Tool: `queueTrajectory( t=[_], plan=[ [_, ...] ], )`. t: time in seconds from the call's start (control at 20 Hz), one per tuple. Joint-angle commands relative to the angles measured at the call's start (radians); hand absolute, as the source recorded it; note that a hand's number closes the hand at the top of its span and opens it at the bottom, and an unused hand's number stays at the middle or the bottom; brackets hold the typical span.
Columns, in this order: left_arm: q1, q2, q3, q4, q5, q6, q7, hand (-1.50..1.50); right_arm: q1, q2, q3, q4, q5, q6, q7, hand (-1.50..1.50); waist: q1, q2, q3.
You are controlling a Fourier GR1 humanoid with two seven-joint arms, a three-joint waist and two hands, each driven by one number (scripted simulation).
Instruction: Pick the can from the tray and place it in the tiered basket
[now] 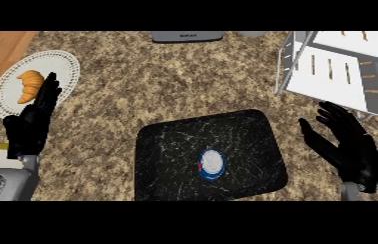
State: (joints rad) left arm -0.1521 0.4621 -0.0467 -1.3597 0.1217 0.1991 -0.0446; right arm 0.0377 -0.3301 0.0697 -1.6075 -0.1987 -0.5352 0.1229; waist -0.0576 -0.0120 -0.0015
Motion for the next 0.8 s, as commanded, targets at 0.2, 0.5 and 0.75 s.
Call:
queueTrajectory(
  t=[0.2,0.5,0.75],
  plan=[
    [0.019,-0.018,-0.062,-0.046,-0.08,0.048,0.062,0.0,0.304,-0.008,0.282,-0.377,0.366,-0.278,0.237,-1.5,0.025,0.003,-0.005],
    [0.018,-0.016,-0.069,-0.059,-0.086,0.036,0.05,0.0,0.309,-0.293,0.358,-0.5,0.462,-0.005,0.542,-1.5,0.062,0.012,-0.011],
    [-0.025,0.0,-0.072,-0.092,-0.083,0.019,0.127,0.0,0.161,-0.373,0.374,-0.647,0.501,0.154,0.913,-1.5,0.09,0.015,-0.007]
  ],
)
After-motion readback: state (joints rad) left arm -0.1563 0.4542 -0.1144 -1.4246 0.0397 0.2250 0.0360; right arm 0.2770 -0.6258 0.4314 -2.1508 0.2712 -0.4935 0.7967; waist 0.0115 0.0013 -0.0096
